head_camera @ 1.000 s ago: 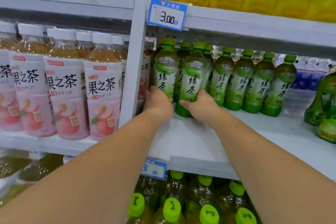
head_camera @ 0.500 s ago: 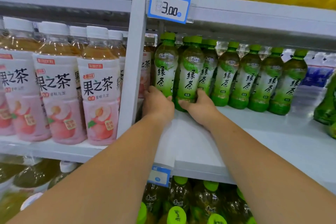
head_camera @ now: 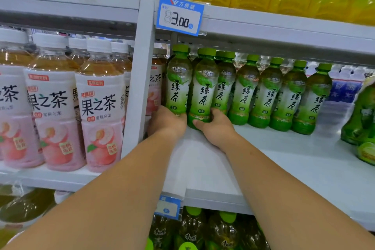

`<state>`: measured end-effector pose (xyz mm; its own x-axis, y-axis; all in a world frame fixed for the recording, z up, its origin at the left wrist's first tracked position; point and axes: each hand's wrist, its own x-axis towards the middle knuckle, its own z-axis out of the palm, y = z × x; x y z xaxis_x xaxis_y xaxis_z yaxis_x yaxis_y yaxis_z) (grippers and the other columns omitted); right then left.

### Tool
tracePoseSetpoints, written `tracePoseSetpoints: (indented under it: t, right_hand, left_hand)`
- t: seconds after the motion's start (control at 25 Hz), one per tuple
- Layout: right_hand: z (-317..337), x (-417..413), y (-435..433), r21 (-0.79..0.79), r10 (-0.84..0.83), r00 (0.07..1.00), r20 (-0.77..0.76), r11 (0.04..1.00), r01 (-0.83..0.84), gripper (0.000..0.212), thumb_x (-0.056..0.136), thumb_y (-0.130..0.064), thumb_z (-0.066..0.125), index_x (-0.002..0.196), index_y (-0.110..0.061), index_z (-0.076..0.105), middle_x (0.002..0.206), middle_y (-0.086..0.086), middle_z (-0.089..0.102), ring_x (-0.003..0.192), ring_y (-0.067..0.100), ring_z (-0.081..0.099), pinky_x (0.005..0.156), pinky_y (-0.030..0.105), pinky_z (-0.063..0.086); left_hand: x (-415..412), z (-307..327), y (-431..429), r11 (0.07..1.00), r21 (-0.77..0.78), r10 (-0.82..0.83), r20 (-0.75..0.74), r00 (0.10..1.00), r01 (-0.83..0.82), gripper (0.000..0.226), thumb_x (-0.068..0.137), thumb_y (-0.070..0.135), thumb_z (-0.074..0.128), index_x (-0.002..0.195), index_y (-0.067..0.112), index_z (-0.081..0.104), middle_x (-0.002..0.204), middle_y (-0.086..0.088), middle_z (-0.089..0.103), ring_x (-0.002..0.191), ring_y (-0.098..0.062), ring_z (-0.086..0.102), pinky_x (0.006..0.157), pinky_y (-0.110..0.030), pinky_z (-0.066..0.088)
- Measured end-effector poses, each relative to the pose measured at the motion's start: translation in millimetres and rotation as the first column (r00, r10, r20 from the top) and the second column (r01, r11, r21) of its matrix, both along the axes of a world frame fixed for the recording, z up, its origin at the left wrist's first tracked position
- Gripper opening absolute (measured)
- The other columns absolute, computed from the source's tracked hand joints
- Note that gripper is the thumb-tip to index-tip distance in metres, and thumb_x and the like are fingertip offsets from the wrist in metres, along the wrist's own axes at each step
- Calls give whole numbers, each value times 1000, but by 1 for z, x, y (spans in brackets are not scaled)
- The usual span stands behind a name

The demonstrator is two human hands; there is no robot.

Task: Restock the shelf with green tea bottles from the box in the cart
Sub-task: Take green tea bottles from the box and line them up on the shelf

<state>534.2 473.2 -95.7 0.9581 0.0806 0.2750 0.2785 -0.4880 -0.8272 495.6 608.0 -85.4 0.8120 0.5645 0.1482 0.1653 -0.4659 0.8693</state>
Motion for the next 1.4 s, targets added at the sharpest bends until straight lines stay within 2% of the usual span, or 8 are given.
tracePoseSetpoints:
  t: [0.16, 0.52, 0.72, 0.88, 1.0, 1.12, 1.28, 1.4]
  right_hand:
    - [2, -2, 0, -36, -8, 1000, -5, 999, 8, 56, 86, -37, 74, 135, -23, 53, 129, -2, 64, 118, 22, 59, 98, 32, 45]
    - [3, -5, 1, -21, -39, 999, -8, 999, 39, 57, 85, -34, 73, 135, -20, 50, 125, -3, 63, 114, 19, 59, 91, 29, 45]
    - [6, -16, 1, -16, -57, 998, 23, 998, 57, 56, 89, -32, 68, 139, -17, 48, 114, -6, 57, 102, 13, 53, 87, 26, 41]
    - [10, -34, -7, -36, -71, 997, -4, 997, 71, 39, 91, -36, 64, 122, -15, 56, 108, -1, 63, 104, 20, 60, 85, 27, 44]
    - [9, -52, -17, -5, -69, 993, -92, 998, 69, 51, 93, -39, 61, 135, -12, 53, 126, 5, 62, 113, 23, 59, 98, 37, 48]
    - [11, -71, -24, 37, -60, 991, -117, 997, 64, 53, 95, -41, 60, 138, -11, 54, 131, 4, 61, 116, 21, 58, 102, 37, 46]
    - [17, -103, -36, 83, -29, 977, -211, 995, 48, 40, 97, -37, 59, 131, -16, 58, 123, 1, 62, 109, 15, 57, 97, 27, 43]
    - [23, -126, -46, 65, -20, 951, -308, 997, 42, 36, 98, -34, 57, 131, -18, 60, 127, -1, 63, 115, 14, 58, 98, 24, 41]
  left_hand:
    - [2, -3, 2, 999, 45, 0, -4, 1000, 0, 44, 77, 41, 73, 113, 19, 62, 115, -8, 69, 106, -36, 64, 91, -44, 54]
    - [13, -9, 4, 994, 107, 36, -2, 999, -35, 48, 83, 45, 71, 118, 17, 58, 120, -9, 64, 109, -37, 61, 89, -47, 53]
    - [-3, -3, 0, 998, 19, 54, 134, 990, -57, 37, 85, 36, 65, 114, 13, 61, 116, -13, 64, 106, -38, 61, 89, -44, 53]
    - [-29, 2, -6, 999, 42, -36, 136, 990, 31, 34, 88, 31, 62, 117, 12, 61, 119, -12, 65, 109, -35, 59, 87, -38, 47]
    - [-48, 3, -7, 994, -14, -104, 175, 979, 108, 35, 89, 23, 63, 122, 9, 60, 122, -10, 64, 112, -31, 59, 92, -34, 45]
    - [-69, 5, -5, 979, -98, -157, 203, 966, 180, 41, 93, 24, 59, 132, 9, 55, 128, -9, 61, 119, -30, 56, 99, -35, 44]
    - [-93, 9, -9, 954, -122, -267, 64, 962, 273, 44, 99, 29, 55, 139, 10, 53, 138, -8, 57, 128, -25, 52, 108, -33, 38]
    - [-113, 20, -14, 955, -158, -260, -38, 965, 251, 38, 99, 27, 55, 132, 10, 60, 134, -9, 61, 123, -24, 55, 103, -28, 39]
